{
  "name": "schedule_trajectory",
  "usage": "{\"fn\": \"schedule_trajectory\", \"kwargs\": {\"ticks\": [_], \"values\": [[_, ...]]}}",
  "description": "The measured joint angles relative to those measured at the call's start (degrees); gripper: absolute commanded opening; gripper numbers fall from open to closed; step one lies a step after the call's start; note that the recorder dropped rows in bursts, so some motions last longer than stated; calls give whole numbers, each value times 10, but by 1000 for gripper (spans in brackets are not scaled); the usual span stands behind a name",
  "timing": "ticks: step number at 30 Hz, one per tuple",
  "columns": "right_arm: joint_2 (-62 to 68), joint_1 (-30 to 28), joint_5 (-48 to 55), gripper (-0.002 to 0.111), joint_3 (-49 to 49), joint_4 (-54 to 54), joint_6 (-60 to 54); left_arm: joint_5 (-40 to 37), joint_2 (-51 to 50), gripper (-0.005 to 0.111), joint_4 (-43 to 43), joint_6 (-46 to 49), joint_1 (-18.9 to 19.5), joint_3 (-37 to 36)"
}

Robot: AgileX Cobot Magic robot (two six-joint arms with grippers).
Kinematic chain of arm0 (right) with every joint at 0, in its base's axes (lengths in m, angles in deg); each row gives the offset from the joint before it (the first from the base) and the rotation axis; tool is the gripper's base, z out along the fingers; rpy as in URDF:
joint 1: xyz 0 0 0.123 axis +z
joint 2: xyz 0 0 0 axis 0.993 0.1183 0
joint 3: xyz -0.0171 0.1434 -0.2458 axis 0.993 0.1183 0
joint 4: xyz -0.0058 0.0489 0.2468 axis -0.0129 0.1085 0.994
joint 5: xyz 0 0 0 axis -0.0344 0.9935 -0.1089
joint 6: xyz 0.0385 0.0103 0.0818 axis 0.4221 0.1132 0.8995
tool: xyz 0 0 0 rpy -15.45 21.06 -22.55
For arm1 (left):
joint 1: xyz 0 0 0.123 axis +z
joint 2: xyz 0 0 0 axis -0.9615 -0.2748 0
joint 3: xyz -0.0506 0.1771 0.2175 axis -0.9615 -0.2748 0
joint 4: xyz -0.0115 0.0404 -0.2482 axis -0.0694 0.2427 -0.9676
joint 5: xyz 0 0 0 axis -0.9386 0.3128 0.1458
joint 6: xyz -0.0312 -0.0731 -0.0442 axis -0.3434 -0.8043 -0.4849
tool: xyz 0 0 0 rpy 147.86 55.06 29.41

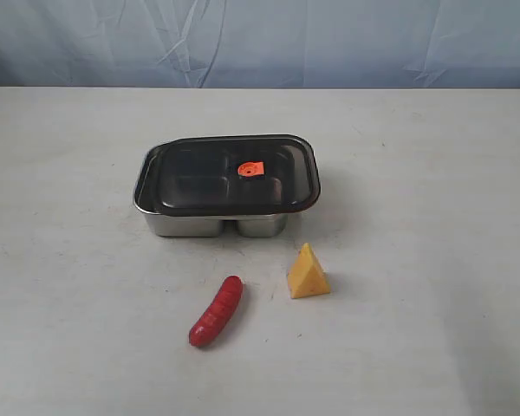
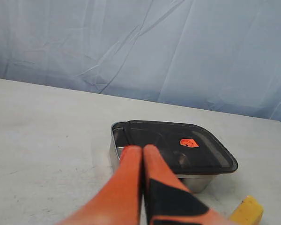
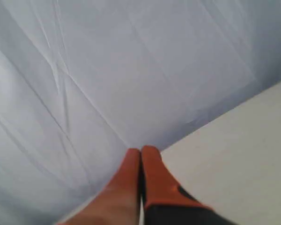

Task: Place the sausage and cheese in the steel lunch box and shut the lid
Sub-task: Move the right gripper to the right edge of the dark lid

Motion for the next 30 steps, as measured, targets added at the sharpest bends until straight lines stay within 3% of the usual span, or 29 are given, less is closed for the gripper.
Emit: {"fn": "schedule_trajectory", "kwargs": {"ticks": [2, 6, 7, 10, 15, 18, 20, 23, 27, 30], "values": [[0, 0, 4, -1, 0, 79, 123, 0, 0, 0, 0, 0, 0, 0], [0, 33, -1, -1, 1, 122, 226, 0, 0, 0, 0, 0, 0, 0], [0, 48, -11, -1, 1, 113, 232, 0, 0, 0, 0, 0, 0, 0], [5, 114, -108, -1, -39, -79, 245, 0, 0, 0, 0, 0, 0, 0], [168, 134, 130, -1, -182, -238, 174, 0, 0, 0, 0, 0, 0, 0], [346, 135, 183, -1, -263, -221, 77, 0, 0, 0, 0, 0, 0, 0], [489, 135, 203, -1, -329, -141, -28, 0, 0, 0, 0, 0, 0, 0], [659, 135, 251, -1, -425, 62, -276, 0, 0, 0, 0, 0, 0, 0], [855, 99, 484, -1, -592, 419, -663, 0, 0, 0, 0, 0, 0, 0], [959, 59, 660, -1, -689, 602, -793, 0, 0, 0, 0, 0, 0, 0]]}}
